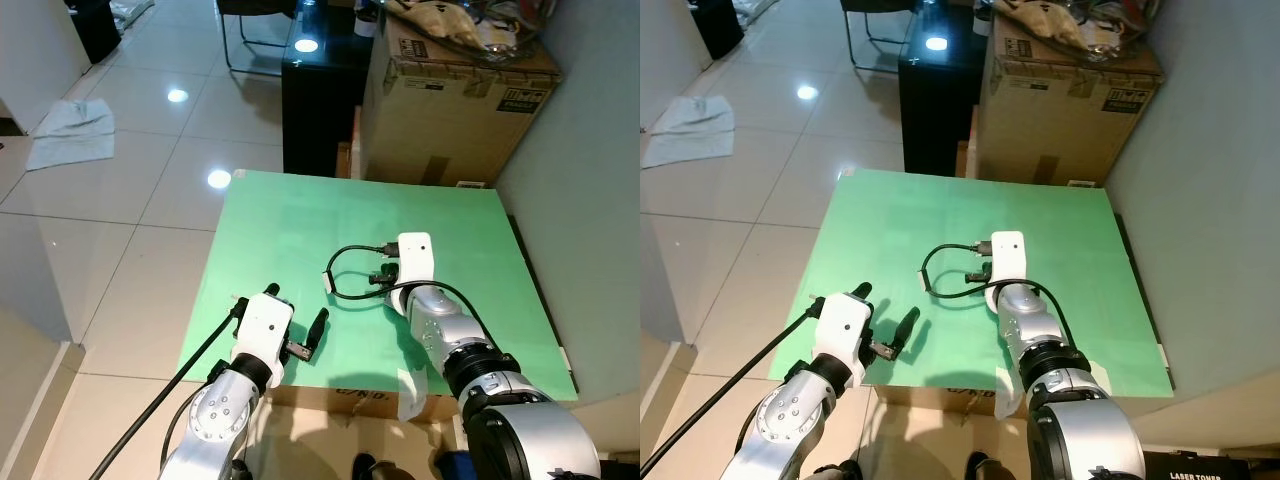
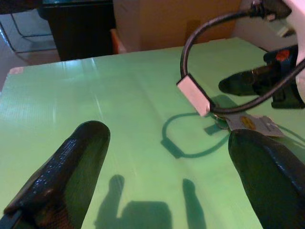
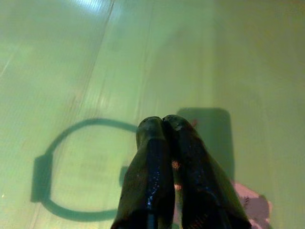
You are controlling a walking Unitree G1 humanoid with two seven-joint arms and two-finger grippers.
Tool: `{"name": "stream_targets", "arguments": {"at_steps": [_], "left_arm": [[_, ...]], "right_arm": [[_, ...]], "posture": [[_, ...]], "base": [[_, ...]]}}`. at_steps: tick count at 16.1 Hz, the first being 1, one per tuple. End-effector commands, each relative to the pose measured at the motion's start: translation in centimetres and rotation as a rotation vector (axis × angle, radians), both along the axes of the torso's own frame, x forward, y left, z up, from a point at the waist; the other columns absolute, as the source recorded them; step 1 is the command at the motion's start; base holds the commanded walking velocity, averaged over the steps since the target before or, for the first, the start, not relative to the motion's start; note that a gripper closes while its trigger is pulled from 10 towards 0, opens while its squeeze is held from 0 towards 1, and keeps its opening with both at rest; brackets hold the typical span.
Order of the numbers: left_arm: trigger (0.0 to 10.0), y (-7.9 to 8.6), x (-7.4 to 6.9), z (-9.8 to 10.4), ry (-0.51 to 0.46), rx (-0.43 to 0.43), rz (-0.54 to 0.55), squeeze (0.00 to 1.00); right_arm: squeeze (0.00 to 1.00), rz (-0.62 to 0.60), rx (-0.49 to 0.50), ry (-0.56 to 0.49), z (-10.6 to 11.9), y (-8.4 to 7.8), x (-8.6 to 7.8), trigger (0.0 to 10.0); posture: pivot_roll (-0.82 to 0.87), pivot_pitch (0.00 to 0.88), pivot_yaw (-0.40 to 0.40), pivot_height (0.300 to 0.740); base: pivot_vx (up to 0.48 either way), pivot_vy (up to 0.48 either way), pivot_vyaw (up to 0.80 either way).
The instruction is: Hang keys on a hook
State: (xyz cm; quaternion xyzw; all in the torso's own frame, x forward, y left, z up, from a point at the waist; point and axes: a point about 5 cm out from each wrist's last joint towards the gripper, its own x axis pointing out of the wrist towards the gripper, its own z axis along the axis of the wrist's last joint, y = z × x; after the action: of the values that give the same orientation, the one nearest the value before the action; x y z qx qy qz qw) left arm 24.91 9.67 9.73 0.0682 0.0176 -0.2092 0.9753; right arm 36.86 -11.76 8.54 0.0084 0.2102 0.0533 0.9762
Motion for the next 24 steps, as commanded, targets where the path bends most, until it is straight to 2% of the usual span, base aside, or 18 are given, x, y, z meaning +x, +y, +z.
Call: {"name": "stream_targets", "arguments": {"at_steps": [1, 2, 3, 4, 6, 7, 8, 9, 10, 11, 12, 14, 18, 21, 22, 24], "left_arm": [[10.0, -0.5, -0.3, -0.5, 0.013, -0.003, -0.013, 0.00], [10.0, -0.6, -0.4, -0.5, 0.013, -0.004, -0.016, 0.00], [10.0, -0.6, -0.4, -0.6, 0.013, -0.004, -0.016, 0.00], [10.0, -0.6, -0.5, -0.6, 0.013, -0.004, -0.016, 0.00], [10.0, -0.4, -0.7, -0.7, 0.015, -0.001, -0.015, 0.00], [10.0, -0.4, -0.8, -0.7, 0.018, 0.002, -0.014, 0.00], [10.0, -0.3, -0.9, -0.7, 0.018, 0.003, -0.013, 0.00], [10.0, -0.2, -1.0, -0.8, 0.019, 0.006, -0.011, 0.00], [10.0, 0.0, -1.2, -0.8, 0.021, 0.012, -0.005, 0.00], [10.0, 0.1, -1.2, -0.9, 0.022, 0.014, -0.004, 0.00], [10.0, 0.2, -1.3, -0.9, 0.024, 0.016, -0.002, 0.00], [10.0, 0.1, -1.4, -0.9, 0.025, 0.018, -0.006, 0.00], [10.0, 0.3, -1.4, -0.9, 0.027, 0.021, -0.001, 0.00], [10.0, 0.4, -1.6, -0.9, 0.024, 0.018, 0.012, 0.00], [10.0, 0.4, -1.6, -0.9, 0.024, 0.016, 0.016, 0.00], [10.0, 0.4, -1.7, -0.9, 0.025, 0.014, 0.017, 0.00]], "right_arm": [[0.00, 0.010, -0.005, 0.007, -0.3, -0.3, -0.2, 0.0], [0.00, 0.010, -0.011, 0.016, -0.6, -0.4, -0.3, 0.0], [0.85, 0.003, -0.014, 0.023, -0.7, -0.6, -0.4, 0.0], [1.00, -0.004, -0.017, 0.028, -0.8, -0.9, -0.4, 10.0], [1.00, -0.042, -0.040, 0.053, -1.4, -1.7, -0.6, 10.0], [1.00, -0.087, -0.053, 0.110, -2.9, -2.8, -1.5, 10.0], [0.00, -0.109, -0.062, 0.137, -3.7, -3.4, -2.1, 10.0], [0.00, -0.142, -0.094, 0.164, -4.7, -4.4, -2.9, 10.0], [0.00, -0.190, -0.164, 0.149, -5.0, -5.9, -3.2, 10.0], [0.00, -0.203, -0.187, 0.141, -5.0, -6.4, -3.3, 10.0], [0.00, -0.255, -0.184, 0.151, -5.2, -7.6, -3.6, 10.0], [0.00, -0.250, -0.153, 0.172, -5.5, -7.9, -3.9, 10.0], [0.00, -0.138, -0.133, 0.252, -6.9, -6.8, -4.8, 10.0], [0.00, -0.033, -0.212, 0.327, -9.4, -4.9, -7.2, 10.0], [0.00, -0.011, -0.225, 0.327, -10.2, -3.9, -8.6, 10.0], [0.00, -0.006, -0.249, 0.270, -9.9, -3.3, -9.4, 10.0]], "posture": [[-0.03, 0.163, -0.067, 0.740], [-0.02, 0.163, -0.067, 0.740], [-0.02, 0.164, -0.066, 0.740], [-0.02, 0.168, -0.068, 0.740], [-0.02, 0.178, -0.068, 0.740], [-0.01, 0.186, -0.068, 0.740], [-0.01, 0.193, -0.068, 0.740], [-0.01, 0.198, -0.068, 0.740], [0.00, 0.202, -0.067, 0.740], [0.00, 0.203, -0.067, 0.740], [0.00, 0.207, -0.063, 0.740], [0.00, 0.210, -0.062, 0.740], [0.00, 0.212, -0.071, 0.740], [-0.01, 0.214, -0.089, 0.740], [-0.01, 0.215, -0.090, 0.740], [-0.02, 0.215, -0.087, 0.740]], "base": [[0.000, 0.000, 0.00], [0.000, 0.000, 0.00], [0.000, 0.000, 0.00], [0.000, 0.000, 0.00], [0.000, 0.000, 0.00], [0.000, 0.000, 0.00], [0.000, 0.000, 0.00], [0.000, 0.000, 0.00], [0.000, 0.000, 0.00], [0.000, 0.000, 0.00], [0.000, 0.000, 0.00], [0.000, 0.000, 0.00], [0.000, 0.000, 0.00], [0.000, 0.000, 0.00], [0.000, 0.000, 0.00], [0.000, 0.000, 0.00]]}}
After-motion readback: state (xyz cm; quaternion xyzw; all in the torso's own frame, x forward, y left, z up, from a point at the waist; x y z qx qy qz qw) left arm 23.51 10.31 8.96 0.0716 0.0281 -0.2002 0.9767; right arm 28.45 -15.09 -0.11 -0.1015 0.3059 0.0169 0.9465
